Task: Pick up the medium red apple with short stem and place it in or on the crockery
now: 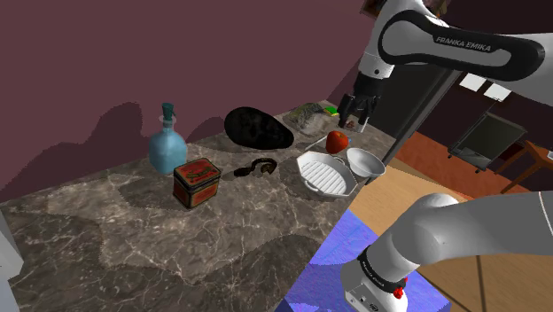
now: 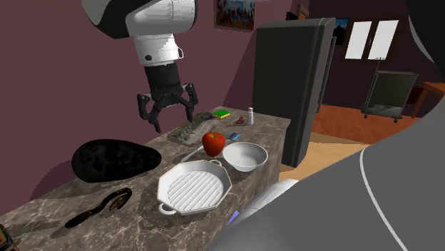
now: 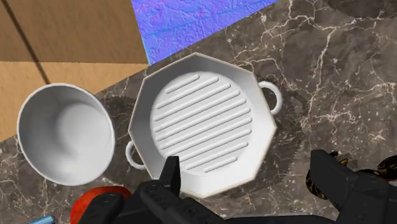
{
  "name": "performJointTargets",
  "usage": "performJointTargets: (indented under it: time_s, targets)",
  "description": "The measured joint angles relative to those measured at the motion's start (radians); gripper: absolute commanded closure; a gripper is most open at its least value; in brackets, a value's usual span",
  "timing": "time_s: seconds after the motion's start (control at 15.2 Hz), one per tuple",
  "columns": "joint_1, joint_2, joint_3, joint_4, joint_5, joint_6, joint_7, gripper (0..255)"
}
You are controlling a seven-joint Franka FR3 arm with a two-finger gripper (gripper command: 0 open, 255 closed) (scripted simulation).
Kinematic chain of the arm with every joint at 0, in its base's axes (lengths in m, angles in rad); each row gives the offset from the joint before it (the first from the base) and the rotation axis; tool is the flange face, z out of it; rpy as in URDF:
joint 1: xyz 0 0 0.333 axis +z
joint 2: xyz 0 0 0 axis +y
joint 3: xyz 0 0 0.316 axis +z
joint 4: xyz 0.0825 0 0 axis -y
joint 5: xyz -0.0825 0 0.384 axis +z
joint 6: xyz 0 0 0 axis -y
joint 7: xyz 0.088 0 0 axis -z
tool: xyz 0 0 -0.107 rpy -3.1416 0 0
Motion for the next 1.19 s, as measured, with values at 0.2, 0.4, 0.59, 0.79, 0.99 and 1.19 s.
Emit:
performJointTargets:
  time_s: [0.2,0.4,0.59,0.79,0.99,1.19]
  targets:
    - [-0.029,0.071,-0.043,0.013,-0.006,0.075,0.01,0]
    - [-0.059,0.156,-0.092,0.044,-0.008,0.147,0.01,0]
    - [-0.083,0.23,-0.134,0.068,0.001,0.212,0.017,0]
    - [-0.105,0.334,-0.182,0.128,0.023,0.272,0.009,0]
    - [-0.125,0.401,-0.218,0.155,0.049,0.325,0.014,0]
    - [-0.149,0.493,-0.263,0.213,0.089,0.369,-0.003,0]
